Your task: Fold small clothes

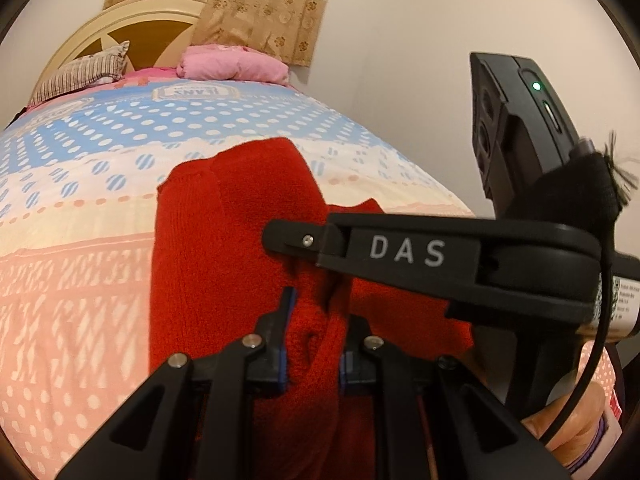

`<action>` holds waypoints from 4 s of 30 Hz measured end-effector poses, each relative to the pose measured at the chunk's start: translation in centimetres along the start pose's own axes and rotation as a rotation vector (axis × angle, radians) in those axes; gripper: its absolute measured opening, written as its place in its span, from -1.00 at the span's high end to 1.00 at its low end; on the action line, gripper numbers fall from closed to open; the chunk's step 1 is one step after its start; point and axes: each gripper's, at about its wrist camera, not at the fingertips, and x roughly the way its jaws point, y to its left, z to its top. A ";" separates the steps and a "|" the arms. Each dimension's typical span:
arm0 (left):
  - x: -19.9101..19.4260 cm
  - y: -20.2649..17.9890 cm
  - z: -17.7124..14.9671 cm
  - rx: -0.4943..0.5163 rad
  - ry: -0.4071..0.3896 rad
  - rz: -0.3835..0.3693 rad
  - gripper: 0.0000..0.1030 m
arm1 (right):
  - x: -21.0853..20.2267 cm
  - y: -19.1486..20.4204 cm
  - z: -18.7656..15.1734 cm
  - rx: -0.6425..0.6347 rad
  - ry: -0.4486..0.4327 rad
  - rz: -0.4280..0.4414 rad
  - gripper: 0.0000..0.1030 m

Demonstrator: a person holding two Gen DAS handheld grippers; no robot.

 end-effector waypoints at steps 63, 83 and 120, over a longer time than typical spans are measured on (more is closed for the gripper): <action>-4.3 -0.2 -1.7 -0.017 0.012 -0.050 -0.56 | -16.7 -11.7 -5.0 0.102 -0.127 -0.170 0.18; -1.6 1.5 -4.7 -0.038 0.115 -0.049 -0.59 | -13.5 -7.2 -12.3 0.068 -0.074 -0.378 0.75; 1.1 -0.1 -0.7 0.004 0.097 0.153 -0.58 | -9.7 -8.3 -6.1 -0.059 -0.112 -0.484 0.51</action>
